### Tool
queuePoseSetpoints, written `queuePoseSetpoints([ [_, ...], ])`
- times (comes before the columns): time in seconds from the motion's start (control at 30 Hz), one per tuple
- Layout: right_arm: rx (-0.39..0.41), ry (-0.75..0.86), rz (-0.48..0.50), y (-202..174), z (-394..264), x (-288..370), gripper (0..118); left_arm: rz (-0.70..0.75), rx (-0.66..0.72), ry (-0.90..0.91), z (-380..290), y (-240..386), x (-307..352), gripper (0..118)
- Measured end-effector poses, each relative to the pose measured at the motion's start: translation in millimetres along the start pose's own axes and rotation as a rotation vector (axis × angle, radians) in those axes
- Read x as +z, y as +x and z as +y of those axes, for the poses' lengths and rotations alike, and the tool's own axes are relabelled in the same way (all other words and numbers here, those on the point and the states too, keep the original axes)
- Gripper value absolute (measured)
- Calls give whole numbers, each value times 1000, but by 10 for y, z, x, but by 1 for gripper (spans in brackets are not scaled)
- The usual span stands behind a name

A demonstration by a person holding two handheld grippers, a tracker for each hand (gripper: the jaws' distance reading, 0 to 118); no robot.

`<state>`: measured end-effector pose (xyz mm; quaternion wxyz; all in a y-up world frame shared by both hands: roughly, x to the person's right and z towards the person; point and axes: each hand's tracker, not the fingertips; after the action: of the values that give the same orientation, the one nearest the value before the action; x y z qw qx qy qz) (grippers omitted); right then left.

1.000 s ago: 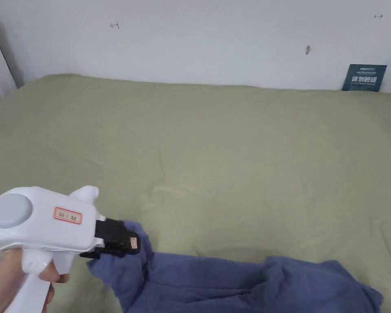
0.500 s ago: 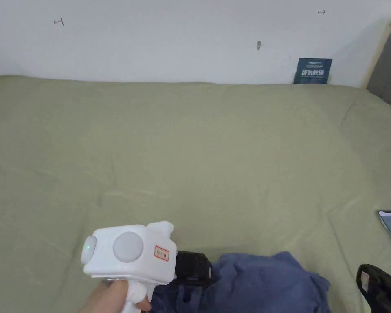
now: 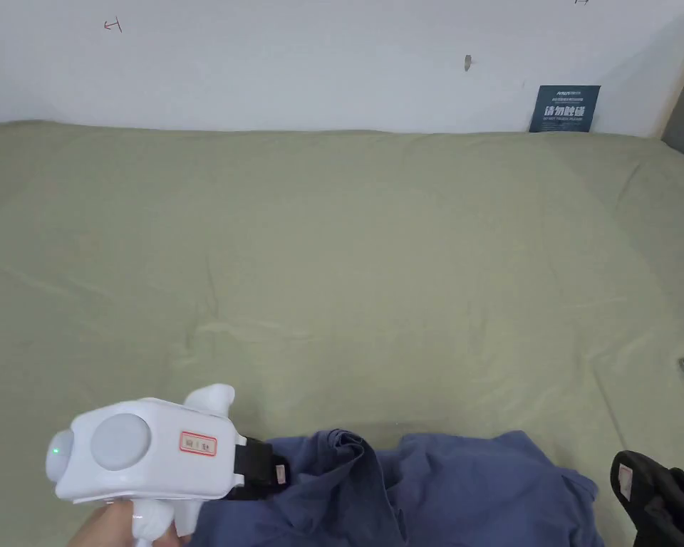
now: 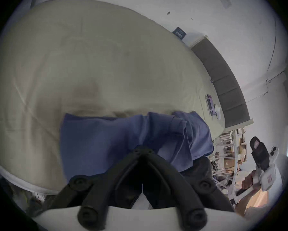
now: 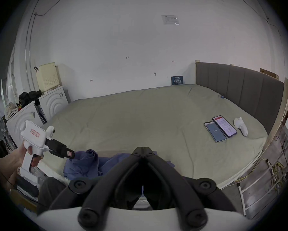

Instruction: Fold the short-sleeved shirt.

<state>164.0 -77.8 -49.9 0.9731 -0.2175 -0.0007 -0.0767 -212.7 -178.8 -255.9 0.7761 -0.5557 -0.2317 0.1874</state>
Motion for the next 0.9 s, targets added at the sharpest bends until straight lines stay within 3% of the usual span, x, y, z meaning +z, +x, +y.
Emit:
queuePoseSetpoints([
  [0.17,1,-5,-10,17,7,22,0,-142,44,-84,-91,250,-586,0],
  [0.3,-9,-10,-24,75,-4,41,0,-67,-14,-65,-186,420,-939,0],
  [0.43,-21,-18,-29,116,-8,43,0,-92,-3,-69,-167,449,-842,0],
  [0.7,-14,-15,-21,49,45,-27,0,-139,-97,67,-171,372,268,0],
  [0.9,-5,-20,12,-80,43,-58,0,-71,14,91,-162,-244,704,0],
])
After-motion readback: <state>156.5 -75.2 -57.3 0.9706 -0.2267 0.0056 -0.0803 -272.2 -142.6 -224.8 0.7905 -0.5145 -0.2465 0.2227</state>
